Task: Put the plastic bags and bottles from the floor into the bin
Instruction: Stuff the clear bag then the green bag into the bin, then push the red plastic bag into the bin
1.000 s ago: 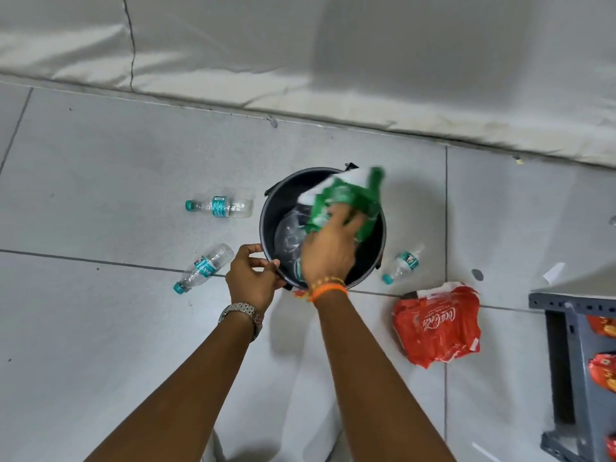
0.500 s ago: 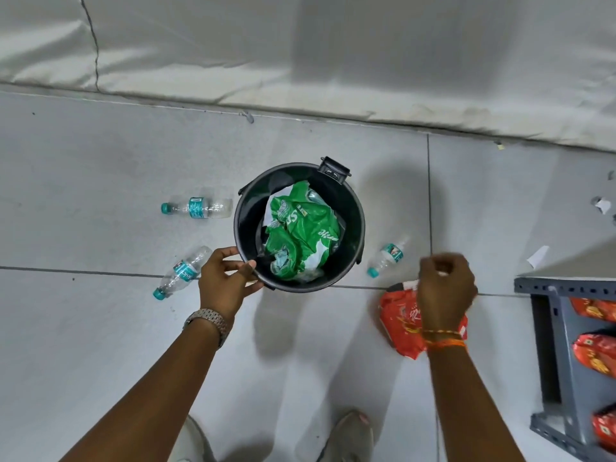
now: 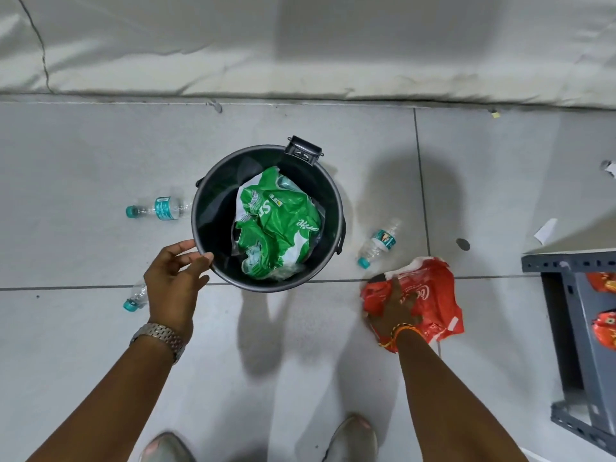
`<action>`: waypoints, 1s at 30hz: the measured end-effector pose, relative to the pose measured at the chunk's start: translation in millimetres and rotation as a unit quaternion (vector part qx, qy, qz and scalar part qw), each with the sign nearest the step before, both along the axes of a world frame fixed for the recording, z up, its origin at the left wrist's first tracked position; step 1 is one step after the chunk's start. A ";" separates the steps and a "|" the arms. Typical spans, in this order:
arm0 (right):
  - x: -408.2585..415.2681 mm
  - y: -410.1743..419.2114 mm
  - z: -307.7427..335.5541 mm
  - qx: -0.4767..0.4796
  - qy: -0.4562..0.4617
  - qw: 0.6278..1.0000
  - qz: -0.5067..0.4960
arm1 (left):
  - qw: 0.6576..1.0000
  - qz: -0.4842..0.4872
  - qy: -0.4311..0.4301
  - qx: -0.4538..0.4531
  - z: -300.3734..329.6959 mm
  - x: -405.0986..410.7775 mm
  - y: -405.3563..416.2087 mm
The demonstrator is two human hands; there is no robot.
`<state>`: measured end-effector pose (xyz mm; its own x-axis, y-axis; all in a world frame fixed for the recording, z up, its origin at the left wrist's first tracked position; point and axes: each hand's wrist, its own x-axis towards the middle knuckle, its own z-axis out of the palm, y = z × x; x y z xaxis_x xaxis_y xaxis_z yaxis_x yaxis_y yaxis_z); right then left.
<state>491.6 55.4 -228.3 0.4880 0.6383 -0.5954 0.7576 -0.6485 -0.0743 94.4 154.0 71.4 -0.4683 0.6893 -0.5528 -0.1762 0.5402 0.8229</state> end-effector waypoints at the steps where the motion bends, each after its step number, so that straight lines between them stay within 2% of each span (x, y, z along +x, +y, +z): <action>1: -6.3 6.1 25.9 -0.038 0.012 0.999 0.006 | 1.000 0.005 0.000 0.001 -1.4 0.8 0.5; 3: -32.8 27.7 120.5 -0.062 -0.019 0.998 0.015 | 1.000 0.011 0.004 0.004 -3.9 2.4 0.1; 4: -46.5 31.4 156.9 -0.033 -0.041 0.998 0.024 | 1.000 0.014 0.006 0.007 -4.4 2.9 -0.6; 6: -47.9 31.8 175.9 0.032 -0.018 0.999 -0.011 | 1.000 0.019 0.010 0.010 -4.9 4.1 -2.2; 9: -42.4 30.1 201.4 0.080 0.032 0.984 -0.157 | 0.999 0.033 -0.003 -0.004 -2.0 5.8 -2.0; 10: -47.6 36.8 221.2 0.116 0.036 0.977 -0.174 | 0.999 0.045 -0.014 -0.006 0.7 6.0 -0.9; 12: -60.4 48.5 258.9 0.213 0.047 0.968 -0.124 | 0.998 0.062 -0.031 -0.011 5.0 9.1 1.2; 14: -80.6 61.9 300.6 0.321 0.067 0.935 -0.131 | 0.996 0.079 -0.040 -0.019 12.7 11.8 4.7; 16: -110.8 73.8 345.8 0.417 0.125 0.890 -0.131 | 0.994 0.093 -0.045 -0.029 17.5 14.6 7.6; 18: -142.7 85.0 379.8 0.493 0.175 0.849 -0.073 | 0.993 0.100 -0.045 -0.041 22.5 15.3 9.1; 20: -175.4 98.0 399.1 0.529 0.192 0.827 0.014 | 0.992 0.103 -0.050 -0.051 26.1 13.8 9.0; 22: -208.9 112.3 402.1 0.512 0.181 0.831 0.118 | 0.992 0.098 -0.055 -0.057 28.7 12.8 8.8; 23: -224.8 120.2 399.9 0.477 0.157 0.849 0.164 | 0.992 0.098 -0.056 -0.060 30.0 11.5 9.2; 27: -265.5 146.6 363.9 0.239 0.049 0.936 0.254 | 0.993 0.088 -0.052 -0.063 30.0 8.8 11.0; 30: -277.2 164.4 332.2 0.095 0.034 0.955 0.279 | 0.994 0.077 -0.045 -0.056 26.5 7.3 9.9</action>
<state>214.4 219.9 103.9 0.0041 0.8877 -0.4604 0.9706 -0.1144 -0.2119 101.8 163.9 97.9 -0.5078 0.5452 -0.6669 -0.3346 0.5885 0.7360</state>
